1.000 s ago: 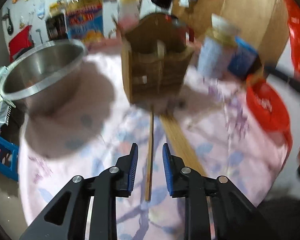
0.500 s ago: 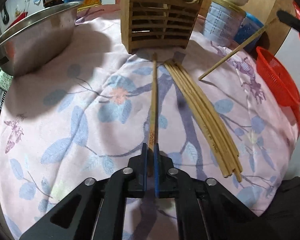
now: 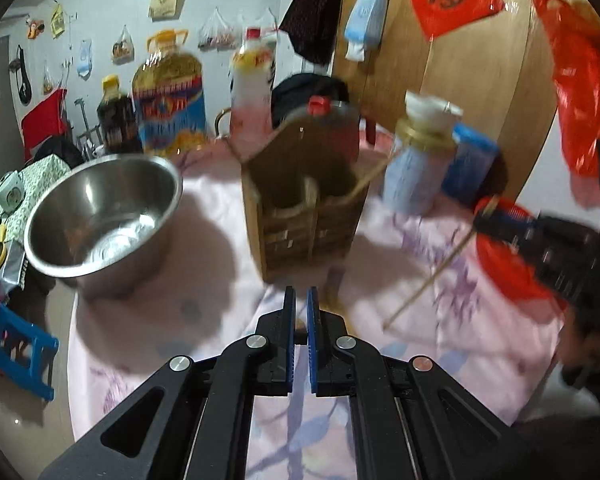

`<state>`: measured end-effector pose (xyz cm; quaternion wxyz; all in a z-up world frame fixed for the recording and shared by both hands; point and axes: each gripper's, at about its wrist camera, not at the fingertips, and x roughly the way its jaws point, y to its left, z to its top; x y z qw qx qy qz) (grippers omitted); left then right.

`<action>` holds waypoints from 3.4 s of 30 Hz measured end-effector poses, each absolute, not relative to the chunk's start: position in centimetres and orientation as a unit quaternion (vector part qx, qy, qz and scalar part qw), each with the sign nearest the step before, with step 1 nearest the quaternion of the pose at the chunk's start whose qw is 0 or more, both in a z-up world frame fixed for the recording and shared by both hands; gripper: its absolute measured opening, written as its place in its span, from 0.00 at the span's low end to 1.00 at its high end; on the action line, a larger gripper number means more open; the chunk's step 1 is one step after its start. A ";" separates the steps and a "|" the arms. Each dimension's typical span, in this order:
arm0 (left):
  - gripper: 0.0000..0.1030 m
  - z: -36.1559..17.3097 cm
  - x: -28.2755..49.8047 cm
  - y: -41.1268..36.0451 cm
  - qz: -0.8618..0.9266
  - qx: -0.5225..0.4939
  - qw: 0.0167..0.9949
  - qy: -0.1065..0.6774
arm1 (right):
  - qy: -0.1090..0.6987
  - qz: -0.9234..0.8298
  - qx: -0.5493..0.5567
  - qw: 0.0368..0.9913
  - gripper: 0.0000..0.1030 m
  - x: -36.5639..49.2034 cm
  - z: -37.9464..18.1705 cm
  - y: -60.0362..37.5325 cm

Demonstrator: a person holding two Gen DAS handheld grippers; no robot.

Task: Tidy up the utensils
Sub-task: 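Carry both chopsticks above the wooden holder and lower them in, then push both held chopsticks down into the holder and open both tools, then withdraw both open tools from the holder back toward the chopstick bundle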

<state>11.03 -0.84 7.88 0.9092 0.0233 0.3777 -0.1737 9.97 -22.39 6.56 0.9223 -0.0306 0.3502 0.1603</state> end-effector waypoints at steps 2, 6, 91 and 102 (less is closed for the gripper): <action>0.06 8.5 11.8 -1.4 -0.173 0.022 0.910 0.375 | 0.350 0.161 -0.024 0.923 0.07 10.1 6.6 -22.5; 0.06 8.3 12.7 -2.7 -0.174 0.025 0.909 0.378 | 0.354 0.160 -0.024 0.921 0.07 10.4 6.4 -22.7; 0.09 12.1 28.5 -4.4 -0.122 -0.012 0.952 0.282 | 0.279 0.158 -0.012 0.947 0.09 25.4 11.8 -20.9; 0.95 13.8 25.0 -2.1 -0.080 -0.039 0.962 0.257 | 0.215 0.122 0.031 0.968 0.93 22.1 13.1 -23.0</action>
